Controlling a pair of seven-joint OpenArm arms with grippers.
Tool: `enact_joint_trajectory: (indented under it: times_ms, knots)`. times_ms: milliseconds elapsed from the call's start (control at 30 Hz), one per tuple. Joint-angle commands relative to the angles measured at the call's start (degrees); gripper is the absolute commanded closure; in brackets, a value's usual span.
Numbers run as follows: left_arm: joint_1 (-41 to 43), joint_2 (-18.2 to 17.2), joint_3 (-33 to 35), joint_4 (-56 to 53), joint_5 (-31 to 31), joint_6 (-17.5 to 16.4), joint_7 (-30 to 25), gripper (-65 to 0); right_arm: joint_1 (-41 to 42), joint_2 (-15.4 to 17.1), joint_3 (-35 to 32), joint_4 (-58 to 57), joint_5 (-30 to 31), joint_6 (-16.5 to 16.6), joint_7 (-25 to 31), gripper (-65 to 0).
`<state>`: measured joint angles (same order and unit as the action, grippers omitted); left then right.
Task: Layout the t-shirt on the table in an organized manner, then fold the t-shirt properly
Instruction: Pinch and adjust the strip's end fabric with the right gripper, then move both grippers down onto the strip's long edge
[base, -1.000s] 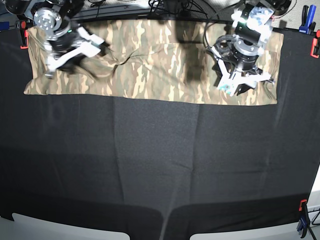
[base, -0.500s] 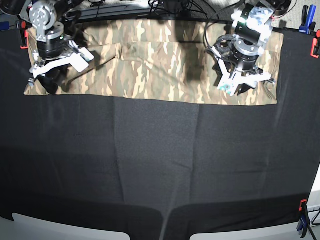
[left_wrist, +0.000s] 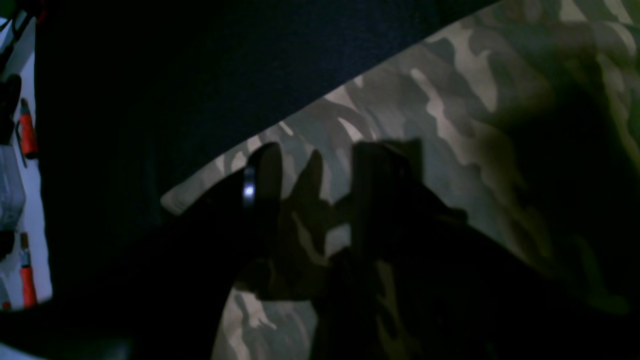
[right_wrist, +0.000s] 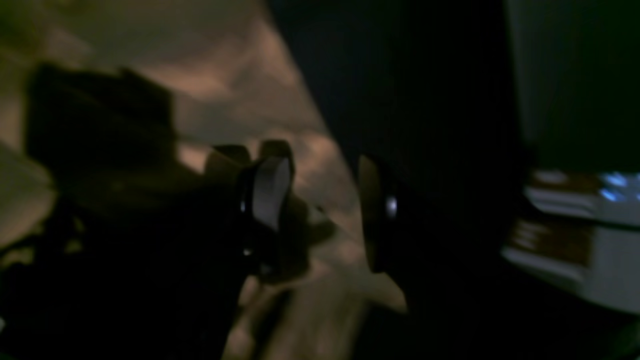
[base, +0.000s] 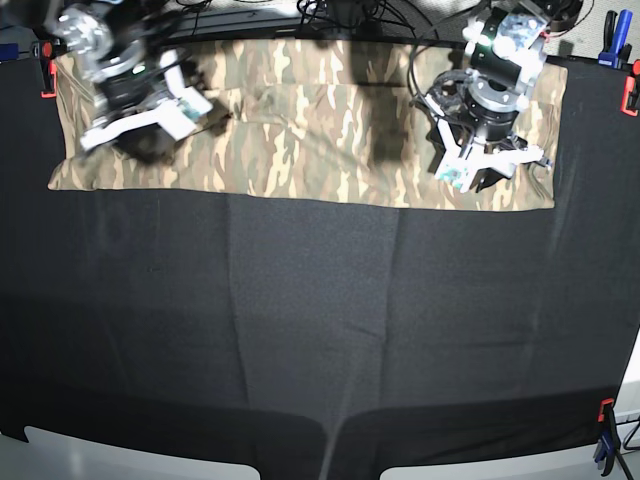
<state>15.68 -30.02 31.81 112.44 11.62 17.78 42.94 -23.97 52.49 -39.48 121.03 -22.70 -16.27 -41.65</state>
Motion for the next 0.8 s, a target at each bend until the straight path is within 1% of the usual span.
enact_joint_trajectory:
  times_ms: [0, 67, 133, 200, 233, 300, 333, 400, 433, 533, 633, 700, 767]
  knots:
    - [-0.44, -0.33, -0.28, 0.90, 0.96, 0.37, -0.98, -22.0, 0.13, -0.24, 0.42, -0.52, -1.05, 0.13, 1.51, -22.7]
    - [-0.44, -0.33, -0.28, 0.90, 0.96, 0.37, -0.98, -22.0, 0.13, -2.45, 0.42, -4.57, -1.33, 0.66, 3.39, -22.7]
    - [-0.44, -0.33, -0.28, 0.90, 0.98, 0.37, -0.98, -22.0, 0.13, -4.55, 0.42, -10.12, -1.84, 0.63, 3.98, -22.7]
    - [-0.44, -0.33, -0.28, 0.90, 0.98, 0.37, -0.98, -22.0, 0.13, -7.02, 0.42, -16.44, -5.16, 0.35, 3.96, -22.7]
    - [-0.44, -0.35, -0.28, 0.90, 1.01, 0.35, -0.98, -22.0, 0.15, -8.24, 0.42, -19.23, -7.52, -0.46, 3.96, -22.7]
    - [-0.44, -0.33, -0.28, 0.90, 1.77, 0.35, -0.98, -22.0, 0.11, -10.25, 0.42, -22.80, -12.92, -4.46, 3.54, -22.7]
    - [-0.44, -0.33, -0.28, 0.90, 2.67, 0.37, -0.98, -22.0, 0.09, -10.99, 0.42, -23.26, -15.19, -6.38, 1.99, -22.7]
    - [-0.44, -0.33, -0.28, 0.90, 5.11, 0.39, -0.98, -22.0, 0.13, -11.72, 0.42, -22.60, -18.62, -9.25, -1.14, -22.7]
    - [-0.48, -0.33, -0.28, 0.90, 6.08, 0.39, -0.98, -22.0, 0.11, -11.72, 0.42, -21.73, -20.06, -10.12, -1.97, -22.7]
    - [-0.52, -0.33, -0.28, 0.90, 8.81, 0.42, -0.94, -22.0, 0.13, -11.67, 0.44, -17.42, -21.92, -10.34, -3.72, -22.7]
    - [-0.76, -0.33, -0.28, 0.90, 12.98, 0.44, -0.50, -22.0, 0.13, -11.69, 0.44, -11.91, -21.90, -10.32, -4.57, -22.7]
    - [-0.81, -0.33, -0.28, 0.92, 15.67, 0.42, 0.96, -22.0, 0.13, -11.69, 0.44, -8.07, -21.88, -10.27, -5.88, -22.7]
    - [-0.74, -0.33, -0.28, 0.92, 15.72, -0.26, 3.58, -22.0, 0.13, -11.69, 0.44, -4.74, -20.85, -10.23, -7.74, -22.7]
